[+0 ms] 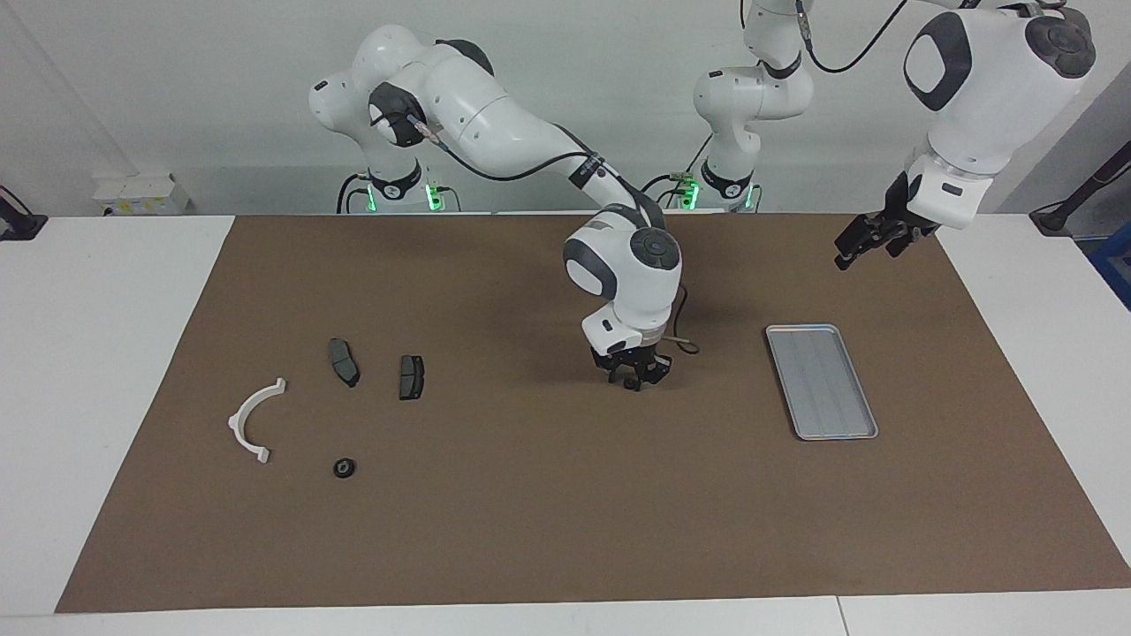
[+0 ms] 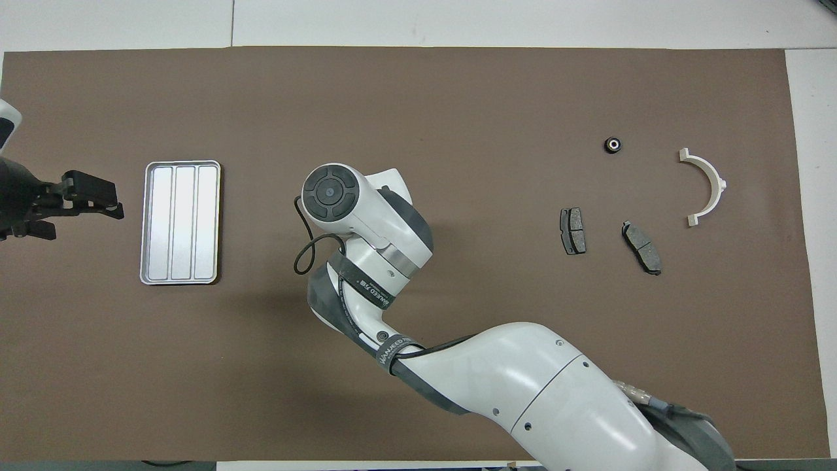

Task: Place bearing gear from tray to pile
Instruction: 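Lower the right gripper and grasp the black part at the center, then carry the part beside the bearing with the right gripper and release it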

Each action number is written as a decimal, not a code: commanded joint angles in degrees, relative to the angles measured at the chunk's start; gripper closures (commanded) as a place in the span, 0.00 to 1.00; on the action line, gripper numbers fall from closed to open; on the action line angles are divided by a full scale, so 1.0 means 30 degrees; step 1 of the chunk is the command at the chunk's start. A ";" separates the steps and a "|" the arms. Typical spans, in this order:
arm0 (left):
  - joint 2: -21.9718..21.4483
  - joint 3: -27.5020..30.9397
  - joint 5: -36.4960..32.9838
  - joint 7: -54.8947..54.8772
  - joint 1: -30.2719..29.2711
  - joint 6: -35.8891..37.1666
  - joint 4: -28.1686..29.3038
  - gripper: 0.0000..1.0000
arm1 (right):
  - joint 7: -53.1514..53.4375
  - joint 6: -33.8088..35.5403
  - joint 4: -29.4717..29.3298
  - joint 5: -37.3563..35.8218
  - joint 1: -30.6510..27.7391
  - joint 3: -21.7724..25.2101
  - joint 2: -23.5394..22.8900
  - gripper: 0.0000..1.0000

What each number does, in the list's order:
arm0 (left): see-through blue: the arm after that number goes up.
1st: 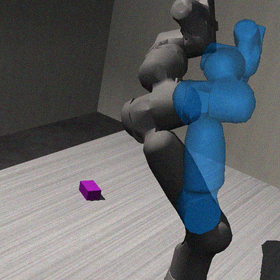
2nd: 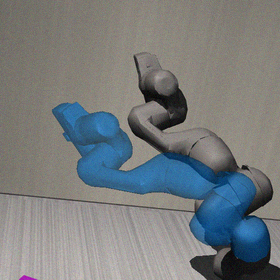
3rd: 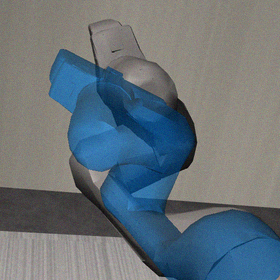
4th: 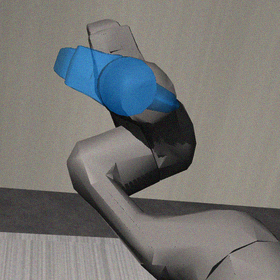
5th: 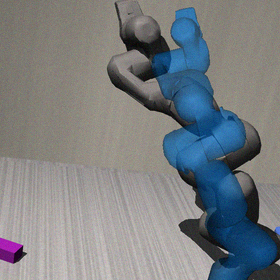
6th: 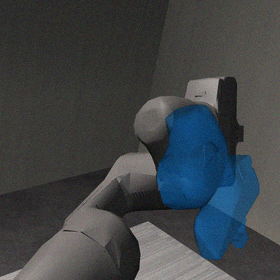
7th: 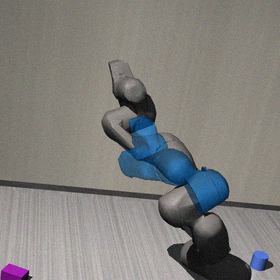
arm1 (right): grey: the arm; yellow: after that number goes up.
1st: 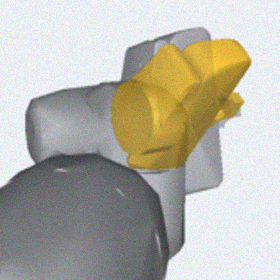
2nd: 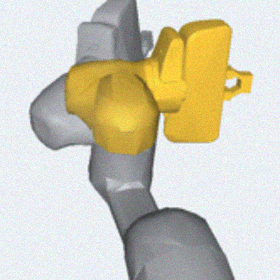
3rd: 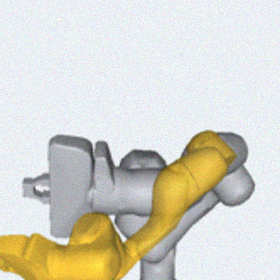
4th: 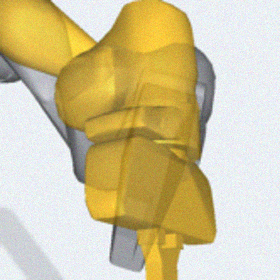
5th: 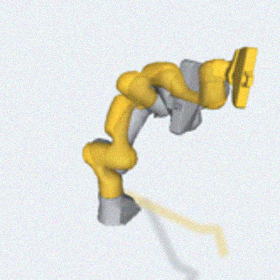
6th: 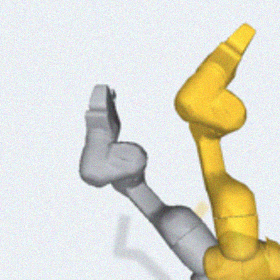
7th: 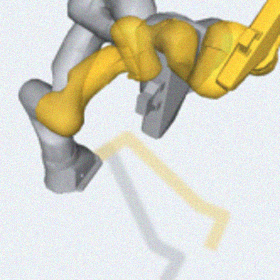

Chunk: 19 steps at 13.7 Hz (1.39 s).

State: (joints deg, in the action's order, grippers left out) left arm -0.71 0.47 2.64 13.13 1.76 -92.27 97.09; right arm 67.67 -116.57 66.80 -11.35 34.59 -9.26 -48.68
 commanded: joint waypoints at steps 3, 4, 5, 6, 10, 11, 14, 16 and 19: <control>-0.0174 -0.0068 0.0146 -0.0157 -0.0087 0.0260 -0.0018 0.00 | 0.0325 -0.0578 -0.0147 -0.0466 -0.0103 -0.0077 -0.0443 1.00; -0.0174 -0.0068 0.0117 -0.0157 -0.0087 0.0260 -0.0047 0.00 | 0.0296 -0.0520 -0.0176 -0.0495 -0.0132 -0.0077 -0.0443 1.00; -0.0174 -0.0068 0.0117 -0.0157 -0.0087 0.0260 -0.0018 0.00 | 0.0180 -0.0258 -0.0235 -0.0524 -0.0162 -0.0019 -0.0385 1.00; -0.0174 -0.0068 0.0117 -0.0157 -0.0087 0.0260 -0.0047 0.00 | -0.0111 0.0092 -0.0293 -0.0553 -0.0394 0.0213 -0.0094 1.00; -0.0174 -0.0068 0.0117 -0.0157 -0.0087 0.0260 -0.0018 0.00 | -0.6219 0.2611 -0.0382 -0.0087 -0.3229 0.0098 0.2159 1.00; -0.0174 -0.0068 0.0117 -0.0157 -0.0087 0.0260 -0.0047 0.00 | -0.8151 0.2615 -0.0295 0.0089 -0.4050 0.0098 0.2454 1.00; -0.0174 -0.0039 0.0117 -0.0157 -0.0087 0.0260 -0.0018 0.00 | -1.3401 0.2441 0.0319 0.0237 -0.6571 0.0098 0.2808 1.00; -0.0174 -0.0068 0.0117 -0.0157 -0.0087 0.0260 -0.0018 0.00 | -1.5864 0.1102 0.1602 0.0237 -0.7890 0.0098 0.3158 1.00; -0.0174 -0.0068 0.0146 -0.0157 -0.0087 0.0260 -0.0018 0.00 | -1.8769 -0.2851 0.5028 0.0237 -0.9913 0.0098 0.3775 1.00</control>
State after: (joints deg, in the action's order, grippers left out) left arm -0.73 0.46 2.64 13.13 1.76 -92.27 97.08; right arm 15.88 -118.54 72.98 -11.29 8.18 -7.97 -40.76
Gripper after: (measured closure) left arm 0.000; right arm 0.762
